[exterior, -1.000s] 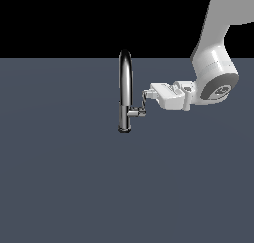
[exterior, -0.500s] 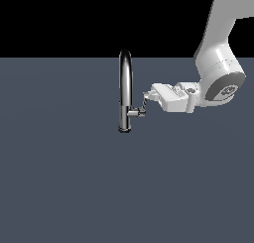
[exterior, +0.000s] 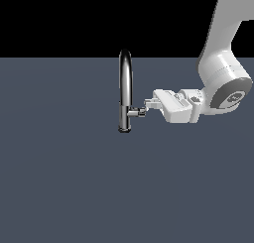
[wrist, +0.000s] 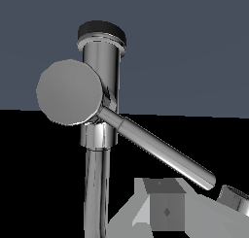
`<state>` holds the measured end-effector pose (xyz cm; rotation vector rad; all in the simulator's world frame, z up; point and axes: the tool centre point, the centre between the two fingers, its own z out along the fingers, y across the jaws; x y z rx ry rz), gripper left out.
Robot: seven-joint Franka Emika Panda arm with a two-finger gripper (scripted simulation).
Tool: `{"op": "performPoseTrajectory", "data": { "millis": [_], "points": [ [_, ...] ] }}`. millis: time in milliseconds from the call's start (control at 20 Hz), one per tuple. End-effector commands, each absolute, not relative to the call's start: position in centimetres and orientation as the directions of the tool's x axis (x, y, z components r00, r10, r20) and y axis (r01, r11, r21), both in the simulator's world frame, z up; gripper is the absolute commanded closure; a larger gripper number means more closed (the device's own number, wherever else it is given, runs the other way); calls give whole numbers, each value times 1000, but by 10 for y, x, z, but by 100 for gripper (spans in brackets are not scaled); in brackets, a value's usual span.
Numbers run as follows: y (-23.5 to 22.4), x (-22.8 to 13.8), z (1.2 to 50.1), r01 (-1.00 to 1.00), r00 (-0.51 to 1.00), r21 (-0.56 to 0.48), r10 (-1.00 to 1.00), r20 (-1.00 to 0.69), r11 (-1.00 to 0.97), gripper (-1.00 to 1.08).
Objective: Turn on the faucet by rotating a designated handle.
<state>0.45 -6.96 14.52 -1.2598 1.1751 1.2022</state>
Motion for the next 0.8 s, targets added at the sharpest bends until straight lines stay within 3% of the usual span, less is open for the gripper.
{"op": "performPoseTrajectory", "data": {
  "millis": [0, 100, 750],
  "points": [
    [-64, -12, 130, -999, 14, -14, 0, -1000, -48, 108],
    [-70, -2, 141, -999, 35, -34, -10, -999, -35, 108],
    [-64, -21, 65, -999, 14, -14, 1, -1000, -48, 108]
  ]
}}
